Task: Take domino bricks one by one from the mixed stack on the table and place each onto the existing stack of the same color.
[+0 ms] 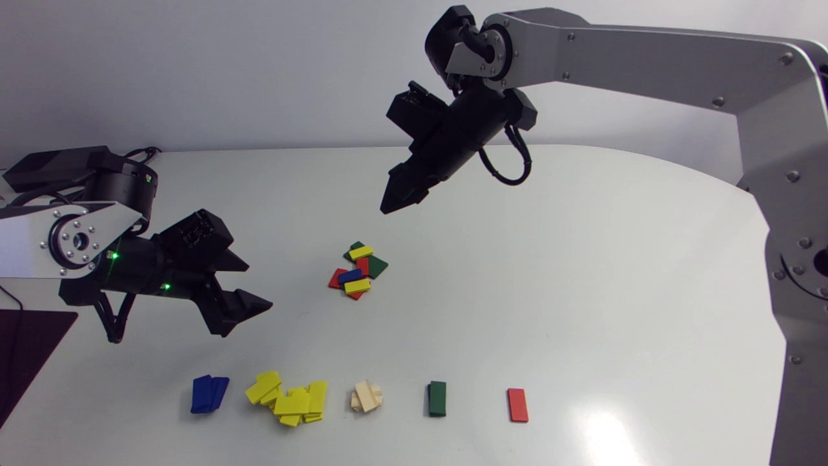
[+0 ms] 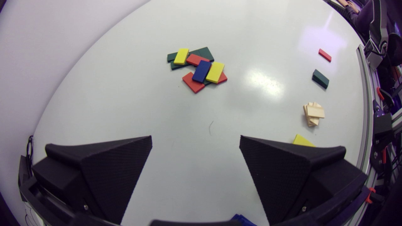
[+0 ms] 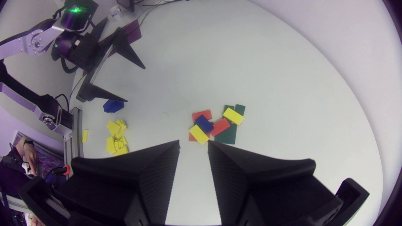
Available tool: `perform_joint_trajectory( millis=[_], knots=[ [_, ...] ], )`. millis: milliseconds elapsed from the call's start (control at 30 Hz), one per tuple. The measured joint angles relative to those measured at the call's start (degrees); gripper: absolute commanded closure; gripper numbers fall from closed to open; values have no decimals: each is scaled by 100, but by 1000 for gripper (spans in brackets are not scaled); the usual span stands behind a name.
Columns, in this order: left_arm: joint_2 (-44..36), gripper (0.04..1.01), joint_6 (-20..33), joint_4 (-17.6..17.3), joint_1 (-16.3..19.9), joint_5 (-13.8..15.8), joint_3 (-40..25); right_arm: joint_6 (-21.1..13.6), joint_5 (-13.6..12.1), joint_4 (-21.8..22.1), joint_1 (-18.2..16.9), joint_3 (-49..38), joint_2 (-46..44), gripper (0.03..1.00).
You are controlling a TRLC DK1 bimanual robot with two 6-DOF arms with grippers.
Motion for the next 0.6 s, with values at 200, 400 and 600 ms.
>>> perform_joint_trajectory(
  millis=[200, 400, 600],
  knots=[
    [2, 54, -15, 4, -11, 72, 0, 164, 122, 264, -48, 0, 271, 62],
    [2, 54, -15, 4, -2, 140, 15, 192, 122, 269, -50, -72, 409, 62],
    [94, 54, -13, 7, 46, 175, 66, 249, 144, 271, -127, -66, 492, 62]
  ],
)
